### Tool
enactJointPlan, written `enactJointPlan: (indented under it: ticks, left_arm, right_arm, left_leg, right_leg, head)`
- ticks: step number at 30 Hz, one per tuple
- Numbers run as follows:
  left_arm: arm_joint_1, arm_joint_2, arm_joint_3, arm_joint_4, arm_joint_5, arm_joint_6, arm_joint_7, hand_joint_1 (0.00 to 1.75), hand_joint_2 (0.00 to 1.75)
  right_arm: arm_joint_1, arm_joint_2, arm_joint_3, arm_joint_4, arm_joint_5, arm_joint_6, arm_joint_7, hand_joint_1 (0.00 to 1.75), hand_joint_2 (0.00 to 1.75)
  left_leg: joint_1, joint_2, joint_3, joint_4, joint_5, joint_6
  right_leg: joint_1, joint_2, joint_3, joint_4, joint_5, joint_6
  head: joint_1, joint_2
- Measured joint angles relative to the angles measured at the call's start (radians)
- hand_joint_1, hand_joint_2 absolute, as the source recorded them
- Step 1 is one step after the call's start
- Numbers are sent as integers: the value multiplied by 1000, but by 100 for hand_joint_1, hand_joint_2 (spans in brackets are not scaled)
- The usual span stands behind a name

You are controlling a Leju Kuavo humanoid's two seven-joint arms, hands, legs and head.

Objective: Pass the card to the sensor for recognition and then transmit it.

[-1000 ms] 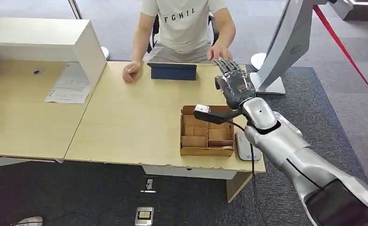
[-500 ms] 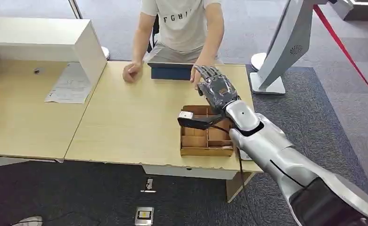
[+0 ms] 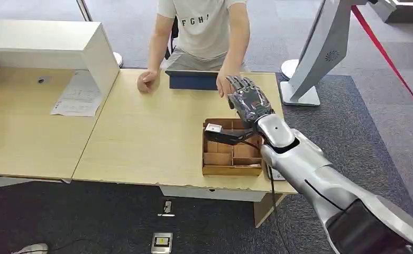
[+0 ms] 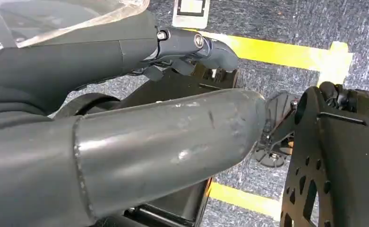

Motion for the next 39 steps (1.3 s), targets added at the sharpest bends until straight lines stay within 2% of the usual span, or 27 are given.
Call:
enactJointPlan:
  ticks: [4,5,6,8,9,14,20,35,39]
  left_arm:
    - [-1,0,0,0,-39,-5,0,0,0]
    - [-1,0,0,0,-43,-4,1,0,0]
    - [-1,0,0,0,-45,-3,2,0,0]
    - [-1,0,0,0,-48,1,6,0,0]
    - [-1,0,0,0,-46,15,19,0,0]
    - [8,-12,0,0,-45,90,74,0,0]
    - [14,-23,-1,0,-39,97,84,0,0]
    - [17,-24,-1,0,-32,105,92,0,0]
    - [23,-23,-1,0,-28,134,105,0,0]
  right_arm:
    - [0,-3,3,4,-1,0,2,175,175]
    - [0,-5,4,4,-1,-2,3,77,175]
    - [0,-6,4,4,-1,-2,3,0,175]
    - [0,-7,5,4,-2,-5,3,0,175]
    - [0,-7,6,4,-1,-10,6,0,0]
    - [0,-13,8,4,1,-36,5,0,0]
    - [0,-14,19,4,10,-55,-8,0,0]
    - [-2,-13,31,8,18,-55,13,0,0]
    - [6,-58,31,29,1,-42,33,0,0]
  left_leg:
    - [0,0,0,0,0,0]
    - [0,0,0,0,0,0]
    - [0,0,0,0,0,0]
    - [0,0,0,0,0,0]
    - [0,0,0,0,0,0]
    - [0,0,0,0,0,0]
    - [0,0,0,0,0,0]
    - [0,0,0,0,0,0]
    - [0,0,0,0,0,0]
  right_leg:
    - [0,0,0,0,0,0]
    - [0,0,0,0,0,0]
    - [0,0,0,0,0,0]
    - [0,0,0,0,0,0]
    - [0,0,0,0,0,0]
    - [0,0,0,0,0,0]
    - [0,0,0,0,0,0]
    - [0,0,0,0,0,0]
    - [-1,1,0,-1,0,0]
  head:
    - [0,0]
    - [0,0]
    - [0,0]
    - [0,0]
    - [0,0]
    - [0,0]
    - [0,0]
    - [0,0]
    - [0,0]
